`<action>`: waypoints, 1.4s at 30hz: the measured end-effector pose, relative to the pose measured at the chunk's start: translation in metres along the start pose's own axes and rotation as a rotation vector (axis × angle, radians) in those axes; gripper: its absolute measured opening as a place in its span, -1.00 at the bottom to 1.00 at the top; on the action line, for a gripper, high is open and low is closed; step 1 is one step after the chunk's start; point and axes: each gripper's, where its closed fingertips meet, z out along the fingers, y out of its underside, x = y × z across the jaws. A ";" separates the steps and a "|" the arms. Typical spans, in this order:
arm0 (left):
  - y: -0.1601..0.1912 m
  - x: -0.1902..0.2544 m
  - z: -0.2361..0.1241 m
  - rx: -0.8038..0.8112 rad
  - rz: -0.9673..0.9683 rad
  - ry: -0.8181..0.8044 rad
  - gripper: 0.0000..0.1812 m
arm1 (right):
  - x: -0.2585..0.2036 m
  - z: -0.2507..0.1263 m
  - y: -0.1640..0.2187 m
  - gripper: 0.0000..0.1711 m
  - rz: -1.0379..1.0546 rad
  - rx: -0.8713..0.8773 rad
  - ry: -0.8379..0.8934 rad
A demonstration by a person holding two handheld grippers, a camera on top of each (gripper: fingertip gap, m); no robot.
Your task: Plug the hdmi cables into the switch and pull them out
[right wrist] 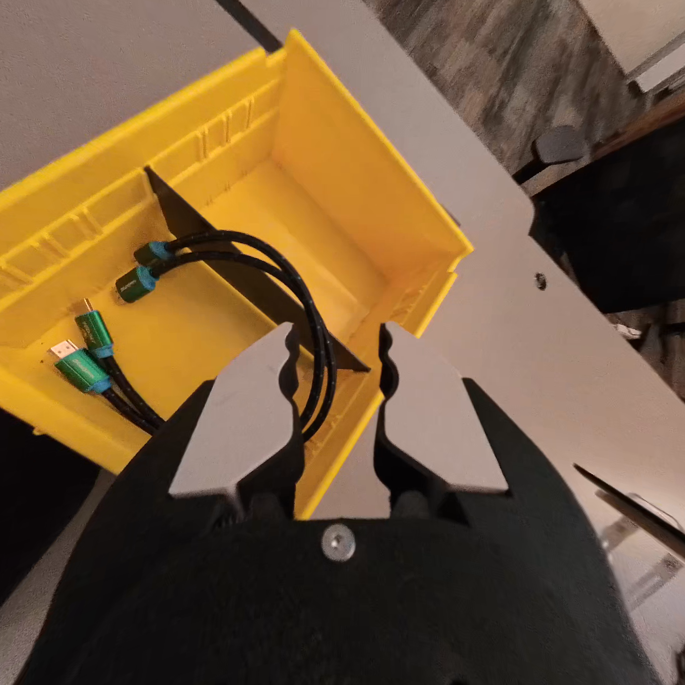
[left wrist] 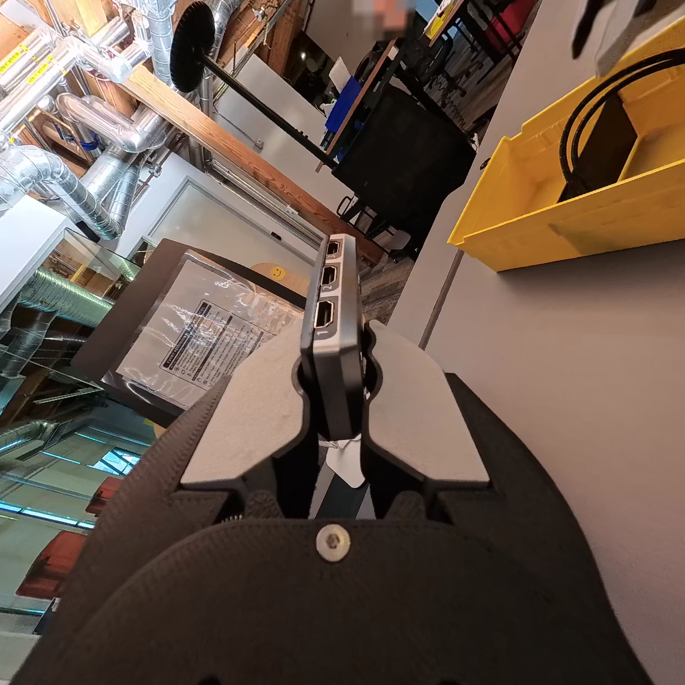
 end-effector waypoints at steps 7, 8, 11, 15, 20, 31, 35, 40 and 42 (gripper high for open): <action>-0.004 0.002 -0.003 0.039 -0.027 0.036 -0.75 | -0.025 -0.065 -0.108 -0.44 -0.199 0.346 0.146; -0.006 0.004 -0.004 0.054 -0.043 0.058 -0.76 | -0.041 -0.078 -0.136 -0.43 -0.239 0.464 0.135; -0.016 0.012 -0.008 0.113 -0.103 0.139 -0.76 | -0.118 -0.124 -0.208 -0.44 -0.382 0.840 -0.040; -0.028 0.029 -0.018 0.188 -0.100 0.278 -0.76 | -0.222 -0.160 -0.249 -0.44 -0.536 1.113 -0.334; -0.039 0.050 -0.026 0.219 -0.035 0.370 -0.75 | -0.277 -0.139 -0.250 -0.54 -0.683 1.025 -0.424; -0.014 0.033 -0.013 0.198 -0.261 0.348 -0.61 | -0.267 -0.127 -0.257 -0.75 -0.688 0.947 -0.334; 0.011 0.024 0.000 0.134 -0.486 0.373 -0.50 | -0.248 -0.133 -0.260 -0.75 -0.645 0.980 -0.269; 0.040 0.058 0.028 0.009 -0.631 0.478 -0.30 | -0.240 -0.142 -0.266 -0.75 -0.595 1.031 -0.243; 0.039 0.071 0.037 0.017 -0.700 0.508 -0.31 | -0.239 -0.152 -0.268 -0.75 -0.568 1.070 -0.245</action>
